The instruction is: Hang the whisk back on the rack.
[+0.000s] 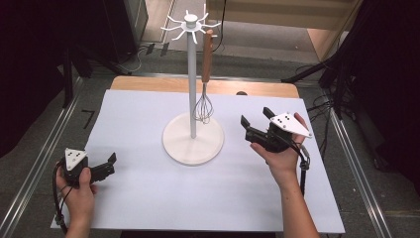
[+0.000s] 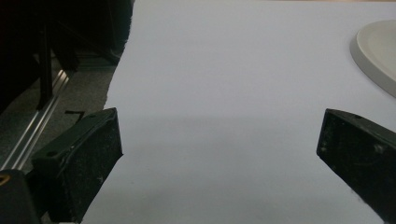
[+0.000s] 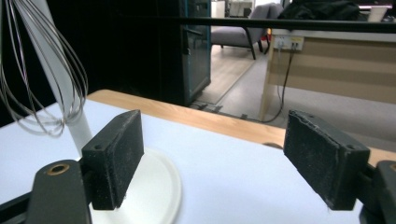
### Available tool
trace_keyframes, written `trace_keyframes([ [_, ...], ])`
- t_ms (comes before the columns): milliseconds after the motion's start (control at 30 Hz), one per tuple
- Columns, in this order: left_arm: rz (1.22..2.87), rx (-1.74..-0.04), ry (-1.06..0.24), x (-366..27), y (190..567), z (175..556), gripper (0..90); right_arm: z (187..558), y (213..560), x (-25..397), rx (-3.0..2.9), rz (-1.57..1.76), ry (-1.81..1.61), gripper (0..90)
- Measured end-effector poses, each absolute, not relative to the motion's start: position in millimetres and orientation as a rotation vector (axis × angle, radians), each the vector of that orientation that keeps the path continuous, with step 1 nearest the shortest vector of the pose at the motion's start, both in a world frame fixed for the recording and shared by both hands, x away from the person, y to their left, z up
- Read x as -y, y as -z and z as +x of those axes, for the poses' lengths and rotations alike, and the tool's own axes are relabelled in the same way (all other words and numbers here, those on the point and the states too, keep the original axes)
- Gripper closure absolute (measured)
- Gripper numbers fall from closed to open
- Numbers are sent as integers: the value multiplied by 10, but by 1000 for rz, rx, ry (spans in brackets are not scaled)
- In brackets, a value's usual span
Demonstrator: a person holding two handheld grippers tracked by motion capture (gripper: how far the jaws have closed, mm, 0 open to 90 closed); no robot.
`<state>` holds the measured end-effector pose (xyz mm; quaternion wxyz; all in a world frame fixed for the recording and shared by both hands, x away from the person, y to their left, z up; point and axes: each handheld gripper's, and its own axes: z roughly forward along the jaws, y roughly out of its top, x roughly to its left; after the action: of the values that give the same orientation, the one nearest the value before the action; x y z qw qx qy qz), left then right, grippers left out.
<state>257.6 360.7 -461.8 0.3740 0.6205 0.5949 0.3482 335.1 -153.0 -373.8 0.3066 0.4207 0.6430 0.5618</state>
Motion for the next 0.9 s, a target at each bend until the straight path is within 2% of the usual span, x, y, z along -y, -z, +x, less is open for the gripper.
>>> trace_keyframes([
  [900,1592,-1522,-895,-3603,4617,2574,7,3171,4241,2119,-1662,1267,-1347,218],
])
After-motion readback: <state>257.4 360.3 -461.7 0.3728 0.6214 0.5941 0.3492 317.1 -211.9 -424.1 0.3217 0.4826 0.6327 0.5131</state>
